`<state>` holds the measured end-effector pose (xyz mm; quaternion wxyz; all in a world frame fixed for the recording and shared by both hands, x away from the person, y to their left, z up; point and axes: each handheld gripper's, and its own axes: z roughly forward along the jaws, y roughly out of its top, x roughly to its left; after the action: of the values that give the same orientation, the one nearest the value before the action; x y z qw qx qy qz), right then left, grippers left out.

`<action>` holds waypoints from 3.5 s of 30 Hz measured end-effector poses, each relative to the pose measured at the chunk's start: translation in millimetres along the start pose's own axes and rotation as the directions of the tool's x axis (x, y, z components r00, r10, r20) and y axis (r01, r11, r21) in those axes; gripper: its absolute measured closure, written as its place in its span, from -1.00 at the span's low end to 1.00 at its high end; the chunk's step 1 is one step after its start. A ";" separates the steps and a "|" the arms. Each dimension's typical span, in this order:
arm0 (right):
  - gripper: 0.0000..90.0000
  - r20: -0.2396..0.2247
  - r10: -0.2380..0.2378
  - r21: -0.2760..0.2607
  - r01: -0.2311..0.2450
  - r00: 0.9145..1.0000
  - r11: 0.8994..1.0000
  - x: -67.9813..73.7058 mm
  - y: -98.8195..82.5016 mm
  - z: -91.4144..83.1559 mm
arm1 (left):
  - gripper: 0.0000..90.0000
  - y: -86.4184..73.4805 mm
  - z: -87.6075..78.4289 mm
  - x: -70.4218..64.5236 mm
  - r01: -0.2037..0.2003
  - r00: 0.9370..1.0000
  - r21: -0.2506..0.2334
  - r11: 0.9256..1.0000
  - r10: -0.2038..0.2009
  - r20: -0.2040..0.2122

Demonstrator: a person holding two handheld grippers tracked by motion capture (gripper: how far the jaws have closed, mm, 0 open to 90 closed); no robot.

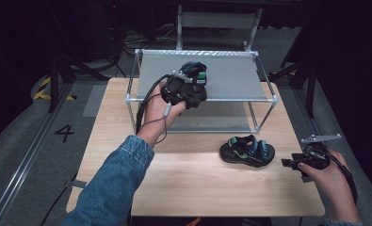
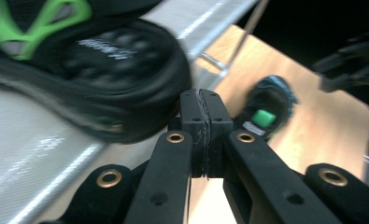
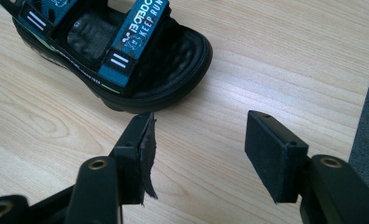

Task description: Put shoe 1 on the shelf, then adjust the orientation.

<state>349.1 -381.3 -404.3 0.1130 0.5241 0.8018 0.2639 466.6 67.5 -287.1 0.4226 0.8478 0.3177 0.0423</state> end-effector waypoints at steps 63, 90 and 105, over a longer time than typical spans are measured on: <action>-0.03 -0.033 -0.148 0.051 0.149 0.989 0.988 85.7 83.3 -4.7 | -0.35 -127.9 -24.8 16.8 -0.021 0.987 0.131 0.991 0.042 -0.155; 0.63 -0.066 -0.209 0.167 0.217 0.976 0.962 133.3 135.0 57.9 | -0.45 -167.0 -44.2 47.0 0.001 0.981 0.196 0.981 0.037 -0.188; 0.92 -0.076 -0.253 0.174 0.262 0.965 0.949 139.5 113.2 8.7 | -0.44 -161.1 -37.9 46.9 -0.006 0.984 0.201 0.980 0.041 -0.171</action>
<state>382.2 -217.8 -336.9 0.0767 0.4160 0.8868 0.1859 410.0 191.6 -391.9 0.3056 0.8827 0.3457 0.0891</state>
